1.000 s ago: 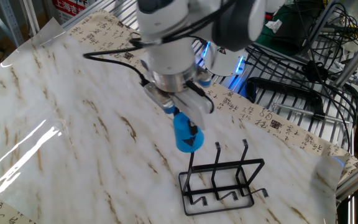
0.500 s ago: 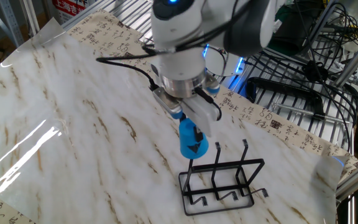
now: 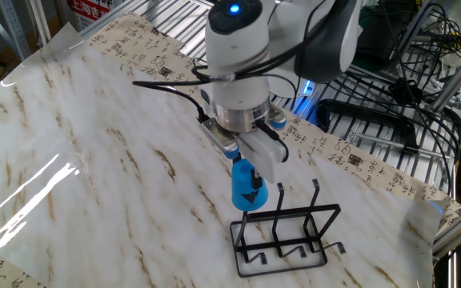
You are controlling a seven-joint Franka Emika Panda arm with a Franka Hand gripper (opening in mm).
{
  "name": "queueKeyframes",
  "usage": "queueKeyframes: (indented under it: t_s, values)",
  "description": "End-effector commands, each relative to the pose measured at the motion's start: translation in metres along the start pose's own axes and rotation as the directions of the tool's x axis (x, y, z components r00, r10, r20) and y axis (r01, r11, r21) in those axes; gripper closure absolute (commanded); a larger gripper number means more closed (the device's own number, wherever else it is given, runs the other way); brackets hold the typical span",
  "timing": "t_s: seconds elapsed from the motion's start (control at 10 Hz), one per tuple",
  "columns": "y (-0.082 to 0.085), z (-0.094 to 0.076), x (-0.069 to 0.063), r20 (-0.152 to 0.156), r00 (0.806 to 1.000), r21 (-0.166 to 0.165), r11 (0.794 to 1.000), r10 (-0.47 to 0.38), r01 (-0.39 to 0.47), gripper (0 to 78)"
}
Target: Put the cup on the cup rack
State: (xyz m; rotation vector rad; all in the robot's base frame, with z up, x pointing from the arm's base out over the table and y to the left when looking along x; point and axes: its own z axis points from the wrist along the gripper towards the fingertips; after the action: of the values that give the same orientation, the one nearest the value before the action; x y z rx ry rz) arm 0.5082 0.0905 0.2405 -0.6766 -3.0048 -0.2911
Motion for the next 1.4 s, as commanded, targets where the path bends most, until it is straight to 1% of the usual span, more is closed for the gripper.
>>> queueKeyframes:
  t_s: [0.1, 0.2, 1.1, 1.2, 1.4]
  values:
    - [0.0008, -0.0005, -0.0003, 0.017, 1.0, 0.018, 1.0, 0.012, -0.013, 76.3]
    - [0.0008, -0.0004, -0.0003, 0.017, 1.0, 0.018, 1.0, 0.014, -0.014, 0.1]
    - [0.0008, -0.0004, -0.0003, 0.017, 1.0, 0.018, 1.0, 0.014, -0.014, 0.1]
    - [0.0008, 0.0, 0.0003, 0.029, 0.998, 0.095, 0.994, -0.048, 0.045, 0.1]
    - [-0.0015, -0.0034, -0.0008, 0.025, 0.997, 0.104, 0.992, -0.077, 0.074, 0.1]
